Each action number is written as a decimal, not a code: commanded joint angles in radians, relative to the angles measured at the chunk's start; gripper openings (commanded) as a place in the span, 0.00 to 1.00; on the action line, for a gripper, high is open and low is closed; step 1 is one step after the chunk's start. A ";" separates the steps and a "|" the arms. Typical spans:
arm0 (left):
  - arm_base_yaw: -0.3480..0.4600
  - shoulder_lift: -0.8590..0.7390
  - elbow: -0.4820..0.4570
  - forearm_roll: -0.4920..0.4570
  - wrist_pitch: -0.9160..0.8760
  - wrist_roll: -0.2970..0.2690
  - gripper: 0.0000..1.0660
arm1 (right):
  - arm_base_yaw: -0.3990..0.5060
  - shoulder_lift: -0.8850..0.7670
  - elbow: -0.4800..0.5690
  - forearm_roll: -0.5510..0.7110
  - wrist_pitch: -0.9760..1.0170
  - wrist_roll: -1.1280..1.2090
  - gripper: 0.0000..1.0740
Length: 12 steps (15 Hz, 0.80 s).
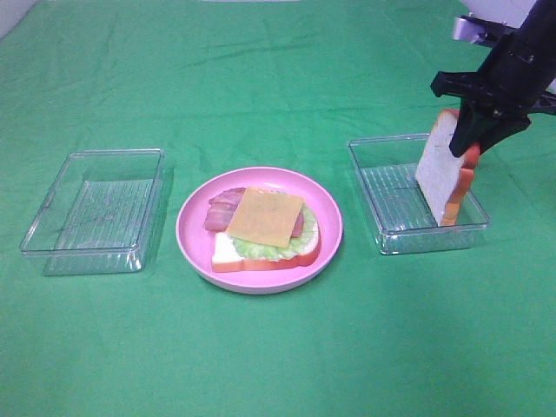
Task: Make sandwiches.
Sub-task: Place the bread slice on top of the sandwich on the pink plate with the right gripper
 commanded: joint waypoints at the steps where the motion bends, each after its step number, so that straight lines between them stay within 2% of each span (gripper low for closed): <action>1: -0.003 -0.020 0.004 0.003 -0.011 -0.005 0.69 | -0.002 -0.085 -0.004 0.005 0.003 0.010 0.00; 5: -0.003 -0.020 0.004 0.003 -0.011 -0.005 0.69 | 0.011 -0.189 0.006 0.145 0.020 0.011 0.00; 6: -0.003 -0.020 0.004 0.003 -0.011 -0.005 0.69 | 0.035 -0.208 0.064 0.278 0.011 -0.040 0.00; 9: -0.003 -0.020 0.004 0.002 -0.011 -0.001 0.69 | 0.095 -0.212 0.203 0.567 -0.065 -0.177 0.00; 12: -0.003 -0.019 0.004 0.002 -0.011 -0.001 0.69 | 0.153 -0.212 0.314 0.776 -0.160 -0.284 0.00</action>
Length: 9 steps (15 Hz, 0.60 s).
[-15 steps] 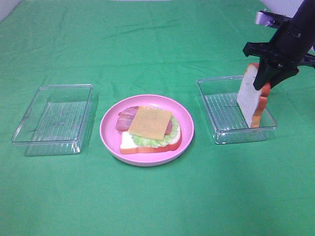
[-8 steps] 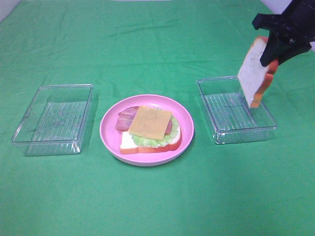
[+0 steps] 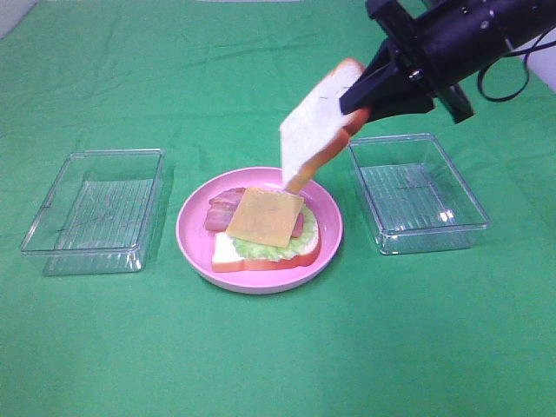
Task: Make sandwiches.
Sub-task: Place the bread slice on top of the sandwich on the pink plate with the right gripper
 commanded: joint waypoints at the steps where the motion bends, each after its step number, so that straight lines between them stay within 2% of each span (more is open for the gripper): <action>1: -0.003 -0.019 0.004 0.002 -0.011 -0.001 0.69 | 0.050 -0.001 0.081 0.192 -0.103 -0.099 0.00; 3: -0.003 -0.019 0.004 0.002 -0.011 -0.001 0.69 | 0.082 0.049 0.116 0.322 -0.120 -0.151 0.00; 9: -0.003 -0.019 0.004 0.002 -0.011 -0.001 0.69 | 0.117 0.229 0.133 0.574 -0.076 -0.254 0.00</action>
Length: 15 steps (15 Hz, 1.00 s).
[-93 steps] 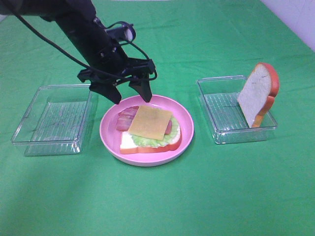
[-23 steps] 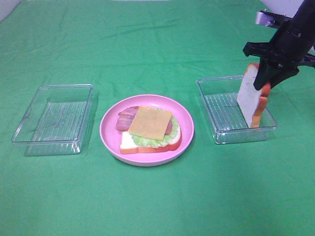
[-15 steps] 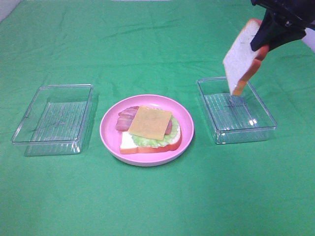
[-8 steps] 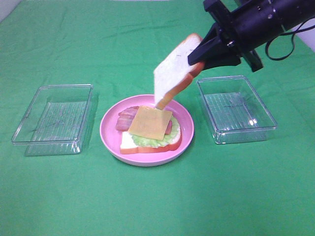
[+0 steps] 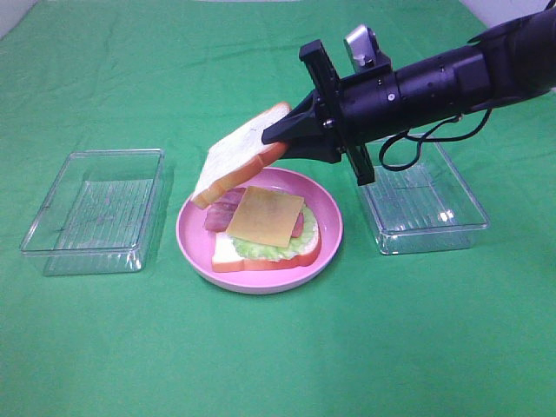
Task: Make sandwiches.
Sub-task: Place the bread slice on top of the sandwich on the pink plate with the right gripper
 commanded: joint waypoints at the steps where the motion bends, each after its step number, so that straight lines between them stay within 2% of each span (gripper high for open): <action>1: -0.003 -0.019 0.004 0.002 -0.011 -0.001 0.69 | 0.006 0.044 0.003 0.063 0.032 -0.027 0.00; 8: -0.003 -0.019 0.004 0.002 -0.011 -0.001 0.69 | 0.018 0.085 0.009 0.097 0.068 -0.051 0.00; 9: -0.003 -0.019 0.004 0.002 -0.011 -0.001 0.69 | 0.035 0.086 0.029 0.133 0.058 -0.078 0.00; 12: -0.003 -0.019 0.004 0.002 -0.011 -0.001 0.69 | 0.048 0.091 0.129 0.356 0.019 -0.257 0.00; 15: -0.003 -0.019 0.004 0.002 -0.011 -0.001 0.69 | 0.039 0.091 0.142 0.327 -0.008 -0.284 0.00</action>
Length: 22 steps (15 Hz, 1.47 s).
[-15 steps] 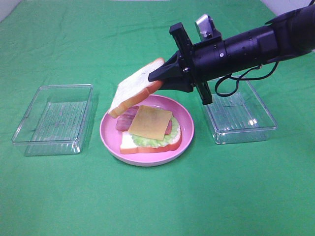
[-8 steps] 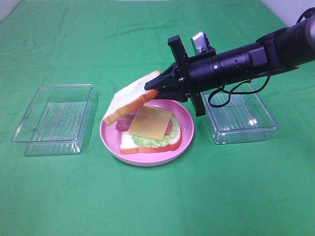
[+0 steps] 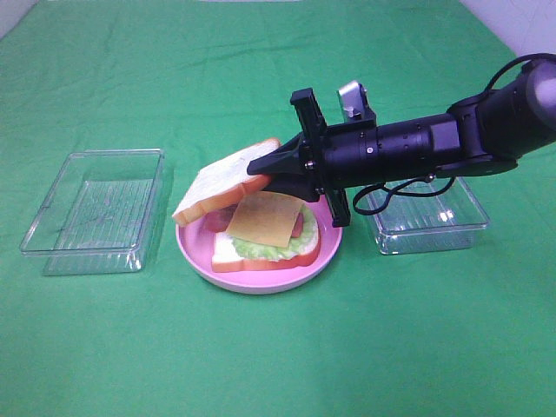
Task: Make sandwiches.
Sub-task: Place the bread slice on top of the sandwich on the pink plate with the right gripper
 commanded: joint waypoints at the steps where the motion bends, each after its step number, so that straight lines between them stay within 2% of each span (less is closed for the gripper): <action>1: -0.003 -0.019 0.004 0.002 -0.011 -0.001 0.69 | -0.003 -0.002 0.004 -0.014 -0.002 -0.028 0.00; 5: -0.003 -0.019 0.004 0.002 -0.011 -0.001 0.69 | -0.003 -0.002 0.004 -0.076 0.000 0.005 0.00; 7: -0.003 -0.019 0.004 0.002 -0.011 -0.001 0.69 | -0.003 -0.002 0.004 -0.090 -0.023 0.021 0.08; 9: -0.003 -0.019 0.004 0.002 -0.011 -0.001 0.69 | -0.003 -0.002 0.004 -0.092 -0.028 0.021 0.22; 11: -0.003 -0.019 0.004 0.002 -0.011 -0.001 0.69 | -0.003 -0.002 0.004 -0.108 -0.032 0.021 0.46; 12: -0.003 -0.019 0.004 0.002 -0.011 -0.001 0.69 | -0.003 -0.002 0.004 -0.119 -0.039 0.020 0.56; 13: -0.003 -0.019 0.004 0.002 -0.011 -0.001 0.69 | -0.003 -0.002 0.004 -0.140 -0.046 0.020 0.62; 16: -0.003 -0.019 0.004 0.002 -0.011 -0.001 0.69 | -0.003 -0.012 0.004 -0.210 -0.049 0.027 0.66; 18: -0.003 -0.019 0.004 0.002 -0.011 -0.001 0.69 | -0.003 -0.043 0.004 -0.279 -0.084 0.051 0.66; 20: -0.003 -0.019 0.004 0.002 -0.011 -0.001 0.69 | -0.003 -0.098 0.004 -0.416 -0.168 0.158 0.69; 21: -0.003 -0.019 0.004 0.002 -0.011 -0.001 0.69 | -0.003 -0.122 0.004 -0.508 -0.202 0.228 0.70; 22: -0.003 -0.019 0.004 0.002 -0.011 -0.001 0.69 | -0.003 -0.172 0.004 -0.684 -0.242 0.339 0.71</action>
